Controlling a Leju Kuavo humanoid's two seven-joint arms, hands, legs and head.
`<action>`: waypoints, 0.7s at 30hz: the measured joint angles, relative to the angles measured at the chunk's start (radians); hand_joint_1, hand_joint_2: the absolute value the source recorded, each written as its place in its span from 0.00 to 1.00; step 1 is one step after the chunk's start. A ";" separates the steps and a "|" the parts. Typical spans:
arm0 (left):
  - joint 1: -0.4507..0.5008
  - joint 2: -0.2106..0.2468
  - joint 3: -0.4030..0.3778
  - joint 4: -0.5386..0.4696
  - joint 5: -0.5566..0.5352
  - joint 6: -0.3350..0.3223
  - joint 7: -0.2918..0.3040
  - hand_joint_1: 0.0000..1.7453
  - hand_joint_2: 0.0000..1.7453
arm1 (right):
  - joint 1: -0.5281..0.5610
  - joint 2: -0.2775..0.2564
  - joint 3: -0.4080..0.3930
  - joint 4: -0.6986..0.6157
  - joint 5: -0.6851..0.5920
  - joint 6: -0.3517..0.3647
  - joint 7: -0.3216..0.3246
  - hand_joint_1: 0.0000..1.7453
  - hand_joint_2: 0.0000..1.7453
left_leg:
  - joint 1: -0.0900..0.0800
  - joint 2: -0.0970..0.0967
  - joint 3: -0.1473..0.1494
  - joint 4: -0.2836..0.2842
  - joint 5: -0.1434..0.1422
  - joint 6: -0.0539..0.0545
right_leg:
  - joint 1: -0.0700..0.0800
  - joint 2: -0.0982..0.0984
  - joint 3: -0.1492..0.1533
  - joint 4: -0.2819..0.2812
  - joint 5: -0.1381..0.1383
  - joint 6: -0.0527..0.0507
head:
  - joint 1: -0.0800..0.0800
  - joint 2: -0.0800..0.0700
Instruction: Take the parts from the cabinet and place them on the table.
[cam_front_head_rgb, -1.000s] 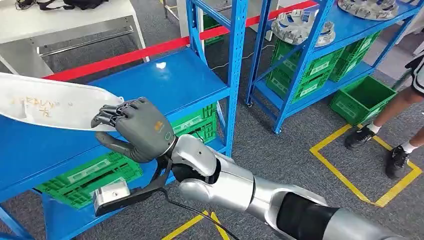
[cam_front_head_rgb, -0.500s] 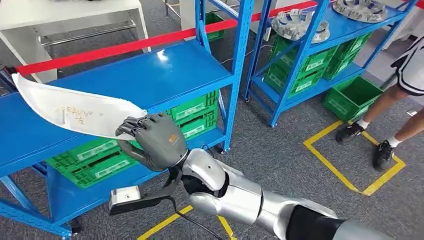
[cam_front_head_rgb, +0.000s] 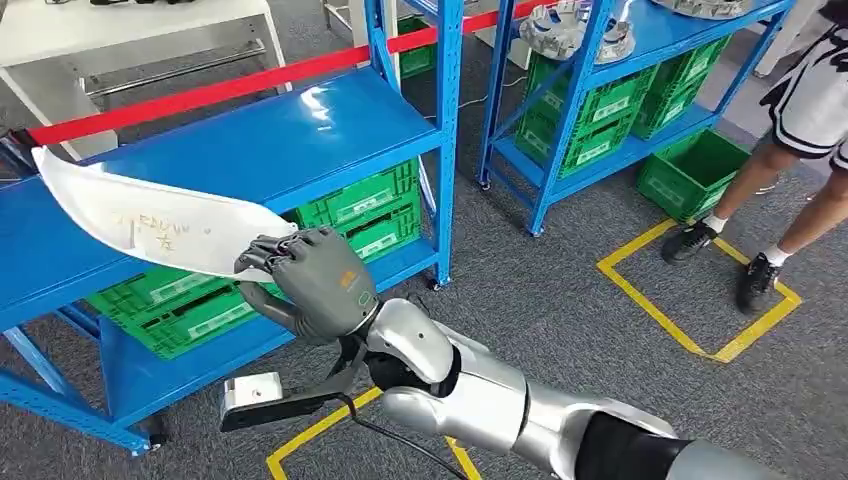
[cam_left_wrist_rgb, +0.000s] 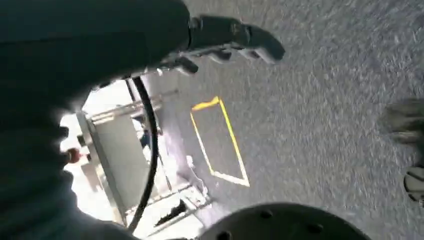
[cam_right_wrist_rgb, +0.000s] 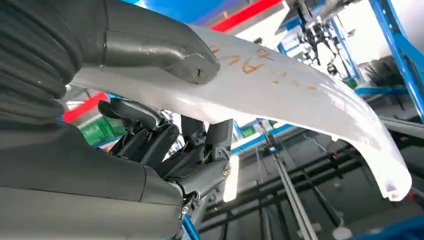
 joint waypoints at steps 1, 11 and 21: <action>-0.001 0.001 -0.002 0.000 -0.004 0.000 0.000 0.00 1.00 | 0.009 -0.003 -0.001 -0.010 0.010 0.000 0.011 1.00 1.00 | 0.002 0.000 0.028 -0.020 0.041 -0.002 | -0.003 -0.001 -0.019 0.006 0.011 0.004 | 0.000 0.000; -0.018 -0.006 -0.025 0.000 -0.028 0.000 0.044 0.00 1.00 | 0.076 -0.058 -0.024 -0.094 0.039 0.008 0.046 1.00 1.00 | -0.002 0.004 0.167 -0.304 0.075 0.068 | -0.012 0.003 -0.106 0.095 -0.046 0.065 | 0.000 0.000; -0.017 -0.012 -0.025 0.000 -0.015 0.000 0.027 0.00 1.00 | 0.055 -0.054 -0.026 -0.110 0.039 0.061 0.040 1.00 1.00 | -0.013 0.006 0.031 -0.291 0.199 0.051 | 0.009 0.006 0.142 0.003 -0.135 0.030 | 0.001 0.000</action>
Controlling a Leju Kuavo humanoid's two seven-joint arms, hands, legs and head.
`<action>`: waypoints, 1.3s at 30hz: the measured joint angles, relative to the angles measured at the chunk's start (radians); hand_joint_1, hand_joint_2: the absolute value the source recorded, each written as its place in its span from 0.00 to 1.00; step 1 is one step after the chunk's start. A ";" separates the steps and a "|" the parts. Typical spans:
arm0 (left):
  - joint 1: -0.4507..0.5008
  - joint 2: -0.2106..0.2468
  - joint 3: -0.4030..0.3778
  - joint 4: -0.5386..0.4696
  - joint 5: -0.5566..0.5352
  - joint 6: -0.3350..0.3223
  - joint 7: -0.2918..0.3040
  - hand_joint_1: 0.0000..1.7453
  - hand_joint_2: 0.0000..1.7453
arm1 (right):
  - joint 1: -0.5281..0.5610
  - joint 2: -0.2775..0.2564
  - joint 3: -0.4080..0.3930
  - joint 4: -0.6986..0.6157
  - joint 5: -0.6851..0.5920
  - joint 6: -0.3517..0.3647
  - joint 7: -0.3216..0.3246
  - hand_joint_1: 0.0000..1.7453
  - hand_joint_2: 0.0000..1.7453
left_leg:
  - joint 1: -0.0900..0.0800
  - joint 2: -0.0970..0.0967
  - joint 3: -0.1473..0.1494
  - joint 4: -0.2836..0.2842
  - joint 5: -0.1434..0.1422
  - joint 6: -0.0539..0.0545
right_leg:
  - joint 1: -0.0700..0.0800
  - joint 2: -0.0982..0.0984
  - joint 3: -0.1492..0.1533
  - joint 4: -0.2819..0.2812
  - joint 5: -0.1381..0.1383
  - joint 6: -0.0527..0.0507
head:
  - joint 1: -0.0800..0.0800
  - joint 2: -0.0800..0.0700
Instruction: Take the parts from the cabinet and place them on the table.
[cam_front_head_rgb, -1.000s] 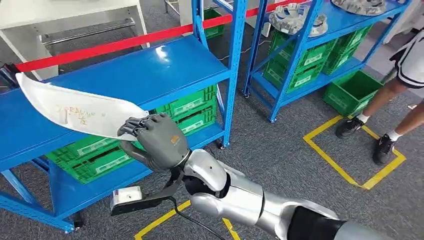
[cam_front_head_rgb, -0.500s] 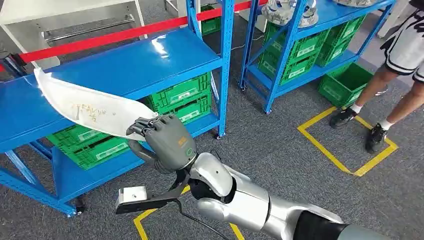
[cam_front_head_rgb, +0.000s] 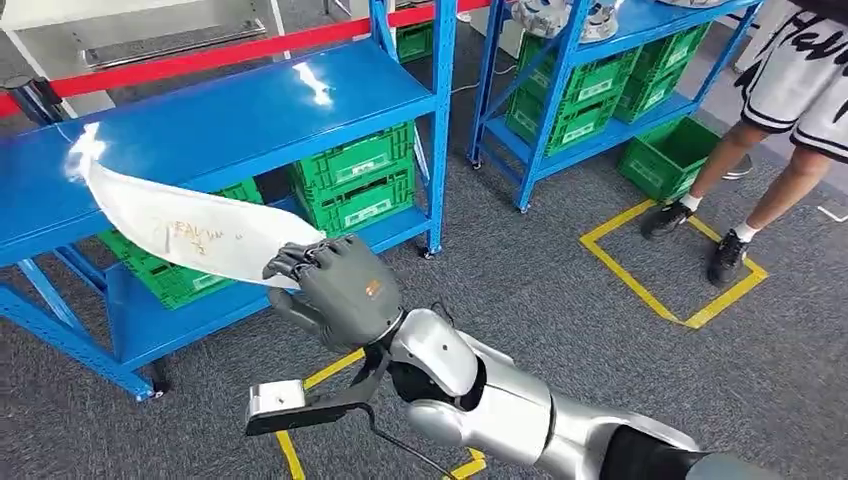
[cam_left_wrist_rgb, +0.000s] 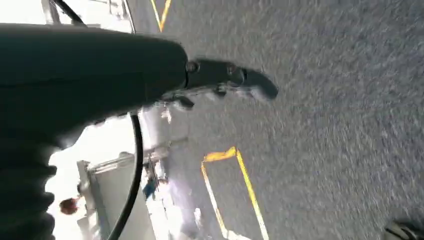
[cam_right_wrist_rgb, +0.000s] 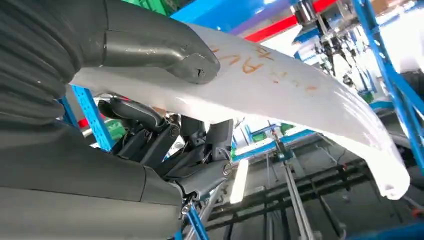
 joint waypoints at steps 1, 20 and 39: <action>0.000 0.000 0.000 0.000 0.001 0.000 0.000 0.00 1.00 | -0.004 0.001 0.000 -0.001 0.000 0.001 -0.001 1.00 1.00 | 0.004 0.000 0.000 -0.004 0.010 -0.006 | 0.002 0.001 -0.009 -0.005 0.006 -0.005 | 0.005 0.000; 0.007 0.002 0.001 0.000 0.039 0.000 -0.034 0.00 1.00 | -0.077 0.046 0.000 0.038 -0.038 0.021 -0.058 1.00 1.00 | 0.010 -0.012 0.203 -0.022 -0.181 -0.038 | -0.011 -0.011 -0.203 0.026 0.169 -0.003 | -0.003 0.000; 0.015 -0.011 0.022 0.000 0.058 0.000 -0.024 0.00 1.00 | -0.157 0.087 0.016 0.132 -0.066 0.028 -0.072 1.00 1.00 | 0.010 -0.007 -0.030 0.064 -0.105 -0.030 | -0.009 -0.008 -0.065 -0.021 0.075 -0.033 | -0.014 0.000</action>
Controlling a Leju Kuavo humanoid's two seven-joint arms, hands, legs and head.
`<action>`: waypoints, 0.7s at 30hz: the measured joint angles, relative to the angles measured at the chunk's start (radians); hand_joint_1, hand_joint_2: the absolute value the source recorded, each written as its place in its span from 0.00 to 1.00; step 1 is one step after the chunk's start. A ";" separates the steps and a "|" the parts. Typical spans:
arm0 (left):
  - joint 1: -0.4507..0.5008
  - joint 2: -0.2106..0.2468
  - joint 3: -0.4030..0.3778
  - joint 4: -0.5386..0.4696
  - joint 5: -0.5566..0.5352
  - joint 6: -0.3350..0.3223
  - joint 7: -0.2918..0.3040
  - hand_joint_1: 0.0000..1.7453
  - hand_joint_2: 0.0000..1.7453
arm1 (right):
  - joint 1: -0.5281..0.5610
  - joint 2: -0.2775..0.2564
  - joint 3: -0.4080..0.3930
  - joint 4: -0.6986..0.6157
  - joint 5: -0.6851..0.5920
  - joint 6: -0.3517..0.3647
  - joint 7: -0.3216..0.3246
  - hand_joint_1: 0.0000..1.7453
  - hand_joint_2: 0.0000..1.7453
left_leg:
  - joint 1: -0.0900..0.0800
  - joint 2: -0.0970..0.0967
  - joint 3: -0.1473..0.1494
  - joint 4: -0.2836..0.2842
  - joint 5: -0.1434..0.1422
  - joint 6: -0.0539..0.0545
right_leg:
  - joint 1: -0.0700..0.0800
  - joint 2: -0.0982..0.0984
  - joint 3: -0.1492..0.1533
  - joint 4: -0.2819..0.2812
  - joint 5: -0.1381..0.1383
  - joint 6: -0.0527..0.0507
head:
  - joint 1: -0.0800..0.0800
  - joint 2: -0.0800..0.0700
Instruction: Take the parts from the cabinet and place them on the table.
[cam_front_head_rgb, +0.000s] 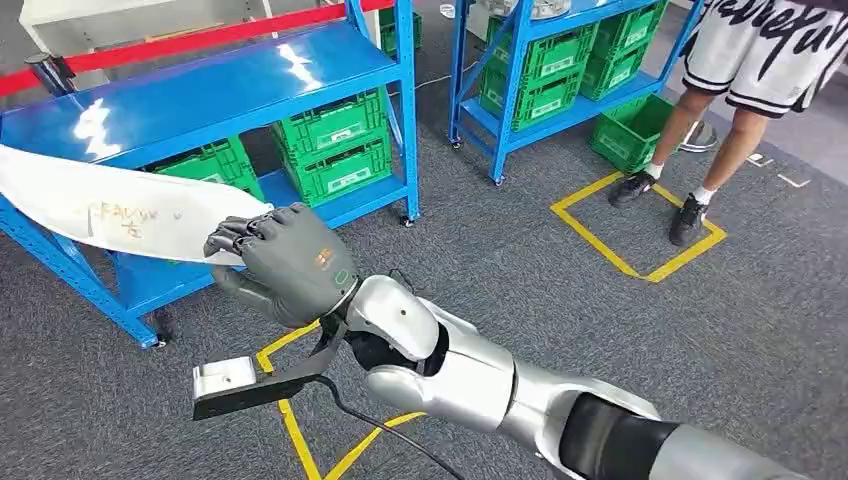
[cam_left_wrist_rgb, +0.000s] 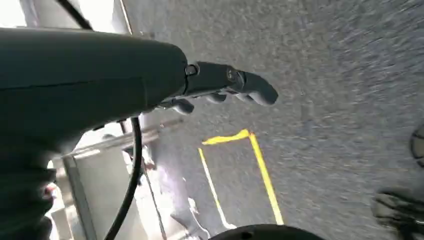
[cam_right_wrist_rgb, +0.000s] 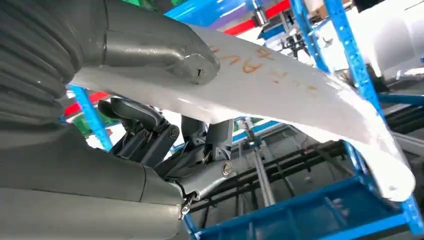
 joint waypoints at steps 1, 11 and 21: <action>-0.001 0.000 0.000 0.000 0.000 0.000 0.000 0.00 1.00 | 0.000 0.000 0.000 0.003 0.000 0.000 0.000 1.00 1.00 | 0.001 0.000 -0.015 0.077 -0.065 -0.006 | 0.000 0.000 -0.017 0.001 0.014 0.000 | -0.001 0.000; -0.015 0.001 0.002 0.000 -0.003 0.000 -0.008 0.00 1.00 | 0.032 0.000 0.000 0.008 0.000 -0.003 0.012 1.00 1.00 | -0.004 -0.003 0.205 -0.083 -0.072 0.015 | 0.000 0.000 -0.141 0.035 0.104 0.041 | 0.001 0.000; -0.002 0.002 0.002 -0.001 -0.010 0.000 -0.011 0.00 1.00 | 0.085 -0.011 -0.005 0.008 0.012 0.001 0.015 1.00 1.00 | -0.001 0.056 0.156 -0.078 -0.021 0.049 | -0.010 0.004 -0.168 0.227 -0.012 0.069 | 0.008 0.000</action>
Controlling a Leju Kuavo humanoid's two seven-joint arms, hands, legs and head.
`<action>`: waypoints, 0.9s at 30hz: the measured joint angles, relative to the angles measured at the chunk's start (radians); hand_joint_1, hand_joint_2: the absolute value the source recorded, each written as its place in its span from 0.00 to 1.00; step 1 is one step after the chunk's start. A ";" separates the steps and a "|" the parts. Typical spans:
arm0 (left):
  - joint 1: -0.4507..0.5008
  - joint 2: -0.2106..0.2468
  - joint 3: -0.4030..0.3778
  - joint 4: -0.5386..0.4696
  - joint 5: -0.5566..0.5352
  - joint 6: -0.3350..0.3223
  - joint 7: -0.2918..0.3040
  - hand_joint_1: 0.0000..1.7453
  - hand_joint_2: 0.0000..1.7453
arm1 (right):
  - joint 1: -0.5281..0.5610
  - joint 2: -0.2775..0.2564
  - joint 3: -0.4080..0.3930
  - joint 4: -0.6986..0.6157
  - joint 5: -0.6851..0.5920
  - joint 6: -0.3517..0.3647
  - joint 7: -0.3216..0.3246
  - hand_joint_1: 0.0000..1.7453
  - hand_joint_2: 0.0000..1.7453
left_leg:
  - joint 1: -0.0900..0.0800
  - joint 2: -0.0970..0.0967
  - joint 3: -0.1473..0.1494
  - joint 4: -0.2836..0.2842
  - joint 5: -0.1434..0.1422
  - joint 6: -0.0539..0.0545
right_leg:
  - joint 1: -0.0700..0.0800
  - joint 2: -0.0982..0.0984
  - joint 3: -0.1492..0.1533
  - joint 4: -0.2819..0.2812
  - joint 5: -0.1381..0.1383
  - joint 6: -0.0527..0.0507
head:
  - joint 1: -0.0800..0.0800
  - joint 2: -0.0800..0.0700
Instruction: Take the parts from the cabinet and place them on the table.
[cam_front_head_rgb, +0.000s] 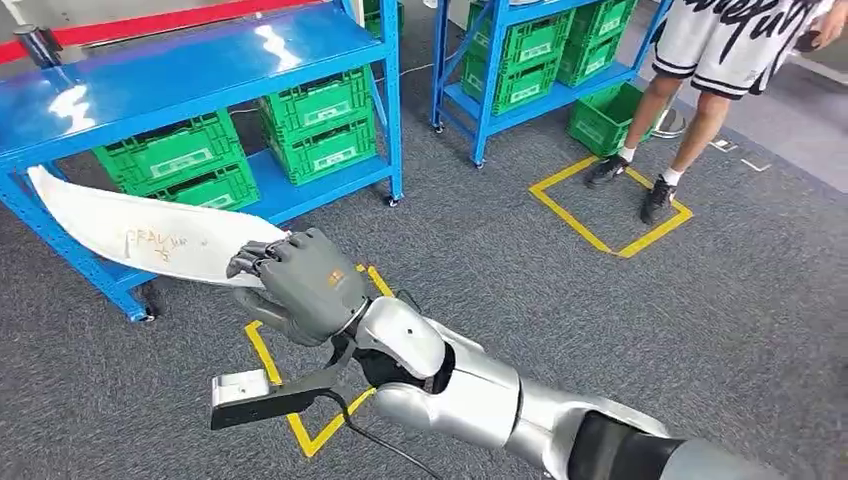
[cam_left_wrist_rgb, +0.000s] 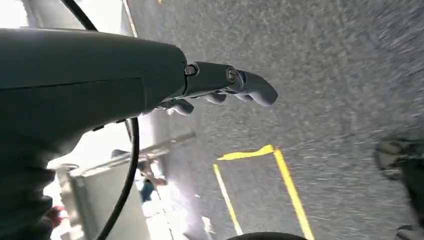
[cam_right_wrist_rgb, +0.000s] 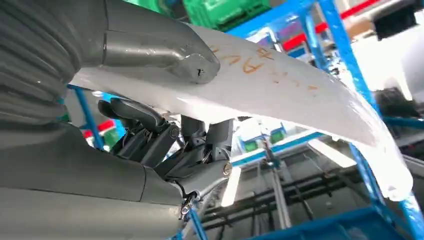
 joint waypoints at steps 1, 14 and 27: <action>0.000 -0.001 0.000 0.000 0.000 0.000 0.000 0.00 1.00 | -0.001 0.000 -0.002 0.000 0.000 0.000 0.000 1.00 1.00 | 0.000 0.008 0.000 0.002 0.000 -0.001 | 0.001 -0.013 0.054 -0.087 0.032 -0.005 | 0.000 0.000; 0.002 0.002 0.000 0.000 -0.007 0.000 0.005 0.00 1.00 | 0.006 0.000 -0.006 -0.001 0.008 0.013 -0.004 1.00 1.00 | -0.001 -0.054 -0.124 0.284 -0.115 -0.047 | 0.011 0.046 0.086 -0.197 0.059 -0.062 | -0.003 0.000; 0.000 0.002 0.000 -0.002 -0.008 0.000 0.009 0.00 1.00 | 0.005 0.005 -0.008 -0.002 0.014 0.024 -0.006 1.00 1.00 | 0.007 -0.044 -0.009 0.000 0.011 0.000 | 0.004 0.021 -0.065 0.082 -0.067 0.005 | 0.014 0.000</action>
